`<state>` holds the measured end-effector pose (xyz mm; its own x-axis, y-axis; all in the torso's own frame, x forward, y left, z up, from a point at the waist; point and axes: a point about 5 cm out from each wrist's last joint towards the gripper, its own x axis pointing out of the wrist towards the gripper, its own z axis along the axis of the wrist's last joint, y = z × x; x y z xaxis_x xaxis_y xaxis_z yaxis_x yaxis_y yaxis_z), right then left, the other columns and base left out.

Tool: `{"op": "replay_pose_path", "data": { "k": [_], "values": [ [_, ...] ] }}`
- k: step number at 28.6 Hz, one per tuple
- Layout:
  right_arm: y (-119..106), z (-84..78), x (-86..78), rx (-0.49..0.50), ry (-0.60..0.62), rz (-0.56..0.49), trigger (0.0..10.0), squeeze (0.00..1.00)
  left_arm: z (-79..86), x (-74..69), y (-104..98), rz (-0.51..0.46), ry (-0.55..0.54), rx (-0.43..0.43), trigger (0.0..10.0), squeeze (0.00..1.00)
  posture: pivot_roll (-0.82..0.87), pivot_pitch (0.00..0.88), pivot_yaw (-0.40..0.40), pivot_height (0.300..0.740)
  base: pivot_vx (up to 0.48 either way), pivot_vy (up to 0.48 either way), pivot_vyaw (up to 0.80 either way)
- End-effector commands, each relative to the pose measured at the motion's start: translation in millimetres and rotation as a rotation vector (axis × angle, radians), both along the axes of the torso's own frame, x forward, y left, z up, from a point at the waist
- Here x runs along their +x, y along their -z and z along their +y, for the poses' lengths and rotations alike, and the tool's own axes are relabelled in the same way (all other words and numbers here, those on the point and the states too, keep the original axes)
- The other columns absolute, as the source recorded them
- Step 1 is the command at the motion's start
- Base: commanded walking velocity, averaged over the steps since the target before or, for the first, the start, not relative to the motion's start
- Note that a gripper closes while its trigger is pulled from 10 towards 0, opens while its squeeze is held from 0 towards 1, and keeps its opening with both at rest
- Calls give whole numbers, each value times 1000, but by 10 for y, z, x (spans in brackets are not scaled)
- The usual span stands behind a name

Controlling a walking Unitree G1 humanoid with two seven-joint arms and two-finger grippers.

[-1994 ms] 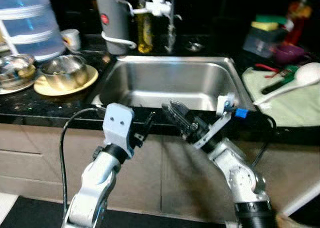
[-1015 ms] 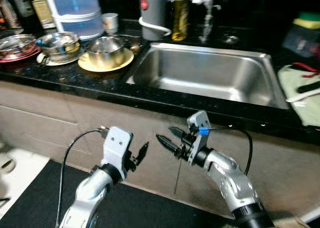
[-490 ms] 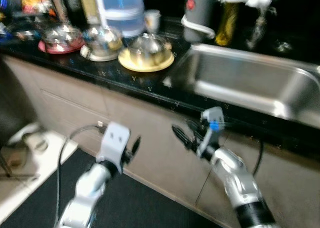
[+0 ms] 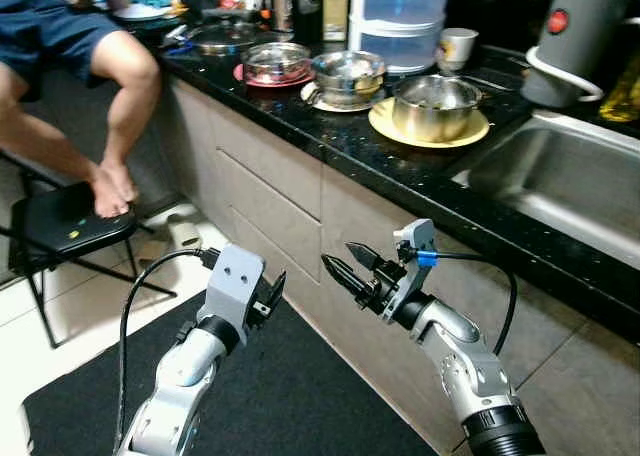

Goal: Kitchen organization

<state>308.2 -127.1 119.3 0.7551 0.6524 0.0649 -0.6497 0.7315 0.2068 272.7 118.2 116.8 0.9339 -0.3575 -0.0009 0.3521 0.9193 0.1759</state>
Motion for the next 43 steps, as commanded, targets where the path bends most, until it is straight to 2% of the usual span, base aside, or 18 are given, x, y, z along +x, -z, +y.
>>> {"op": "replay_pose_path", "data": {
  "k": [1, 6, 9, 13, 14, 18, 21, 22, 25, 28, 30, 35, 43],
  "values": [
    [-32, 14, 3, 25, -10, -11, 10000, 0, 29, -5, 47, 14, -3, -3, 10000, 0, -20, 0, -24, 740, 0, 0, 794],
    [-59, -4, 18, 59, -3, -17, 10000, 0, 26, -6, 62, 15, 3, -10, 10000, 0, -20, 0, -21, 740, 0, 0, 318],
    [-151, -28, 47, 131, 13, -32, 10000, 0, 28, -6, 56, 7, 14, -13, 10000, 0, -17, 0, -16, 740, 0, 0, 0],
    [-292, 19, 40, 203, -19, -63, 10000, 0, 29, -8, 51, -1, 21, -14, 10000, 0, -17, 0, -14, 740, 0, 0, 0],
    [-395, 66, 30, 240, -47, -89, 10000, 0, 31, -5, 51, -4, 24, -16, 10000, 0, -20, 0, -11, 740, 285, 0, 0],
    [-458, 91, 27, 263, -61, -104, 10000, 0, 31, -3, 53, -5, 25, -16, 10000, 0, -20, 0, -10, 740, 307, 0, 0],
    [-749, 167, 23, 355, -108, -169, 10000, 0, 29, 3, 51, -8, 33, -16, 10000, 0, -16, 0, -8, 740, 338, 0, 0],
    [-749, 167, 23, 355, -108, -169, 10000, 0, 29, 3, 51, -8, 33, -16, 10000, 0, -16, 0, -8, 740, 341, 0, 0],
    [-1055, 185, 29, 453, -127, -234, 10000, 0, 27, 8, 43, -12, 36, -16, 10000, 0, -16, 0, -8, 740, 341, 0, 0],
    [-1182, 191, 22, 486, -134, -262, 10000, 0, 26, 11, 39, -14, 36, -17, 10000, 0, -16, 0, -9, 740, 341, 0, 0],
    [-1250, 207, 13, 487, -137, -279, 10000, 0, 26, 12, 38, -15, 37, -18, 10000, 0, -15, 0, -9, 740, 343, 0, 0],
    [-1391, 291, 5, 412, -129, -322, 10000, 0, 18, 17, 33, -18, 39, -23, 10000, 0, -13, 0, -14, 740, 340, 0, 0],
    [-1438, 289, 5, 427, -129, -304, 10000, 0, 13, 17, 30, -19, 41, -25, 10000, 0, -12, 0, -14, 740, 340, 0, -75]
  ]
}}
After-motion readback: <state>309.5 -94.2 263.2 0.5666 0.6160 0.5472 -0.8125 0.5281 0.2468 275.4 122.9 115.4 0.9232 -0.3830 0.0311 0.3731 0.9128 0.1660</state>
